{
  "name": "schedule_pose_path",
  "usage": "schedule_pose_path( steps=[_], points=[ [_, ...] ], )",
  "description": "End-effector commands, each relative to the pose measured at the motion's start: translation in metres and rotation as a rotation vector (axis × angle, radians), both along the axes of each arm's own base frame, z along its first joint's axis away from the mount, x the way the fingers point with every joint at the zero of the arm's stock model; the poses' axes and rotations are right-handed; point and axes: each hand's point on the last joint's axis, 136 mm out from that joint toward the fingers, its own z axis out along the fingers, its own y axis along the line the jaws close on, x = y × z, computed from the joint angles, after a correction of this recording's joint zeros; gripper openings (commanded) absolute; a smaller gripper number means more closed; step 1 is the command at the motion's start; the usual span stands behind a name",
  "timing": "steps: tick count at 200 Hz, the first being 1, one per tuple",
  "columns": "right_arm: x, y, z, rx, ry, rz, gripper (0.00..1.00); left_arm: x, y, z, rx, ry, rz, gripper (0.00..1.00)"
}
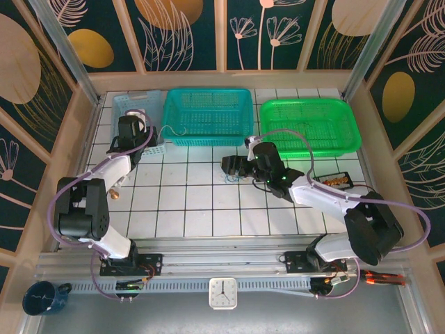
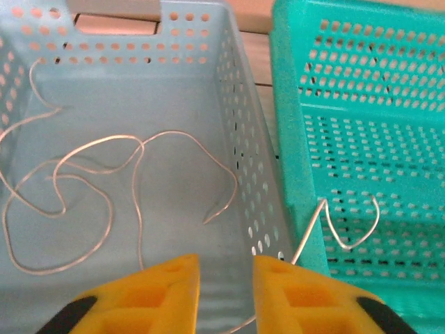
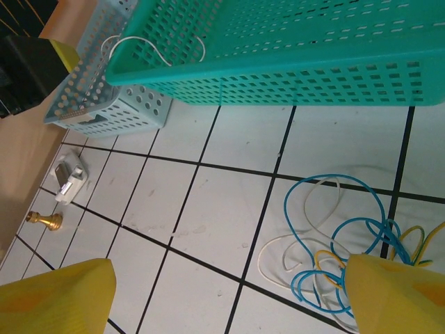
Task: Untangle the cables
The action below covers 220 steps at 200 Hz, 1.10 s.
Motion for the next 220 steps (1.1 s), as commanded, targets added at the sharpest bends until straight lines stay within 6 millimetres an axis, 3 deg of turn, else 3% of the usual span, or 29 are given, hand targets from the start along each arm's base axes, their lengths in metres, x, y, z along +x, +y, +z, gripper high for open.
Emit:
schedule_pose_path(
  steps=[1, 72, 113, 181, 187, 192, 220],
  points=[
    [0.0, -0.001, 0.01, 0.029, -0.027, 0.003, 0.86, 0.001, -0.003, 0.003, 0.023, 0.015, -0.046, 0.36],
    [0.001, -0.003, 0.01, 0.031, -0.029, 0.0, 0.86, 0.001, -0.008, -0.023, 0.017, 0.091, -0.078, 0.43],
    [0.002, -0.005, 0.009, 0.031, -0.027, -0.005, 0.85, 0.002, -0.002, -0.04, 0.05, 0.128, -0.061, 0.41],
    [0.002, -0.005, 0.007, 0.028, -0.02, -0.005, 0.85, 0.007, 0.003, -0.044, 0.065, 0.118, -0.028, 0.37],
    [0.002, -0.005, 0.007, 0.029, -0.021, -0.006, 0.85, 0.015, 0.004, -0.033, 0.067, 0.09, -0.021, 0.37],
    [0.002, -0.006, 0.007, 0.03, -0.02, -0.007, 0.85, 0.016, 0.005, -0.044, 0.072, 0.111, -0.017, 0.36],
    [0.002, -0.007, 0.007, 0.027, -0.019, -0.009, 0.85, 0.02, 0.011, -0.041, 0.075, 0.088, 0.015, 0.36]
  ],
)
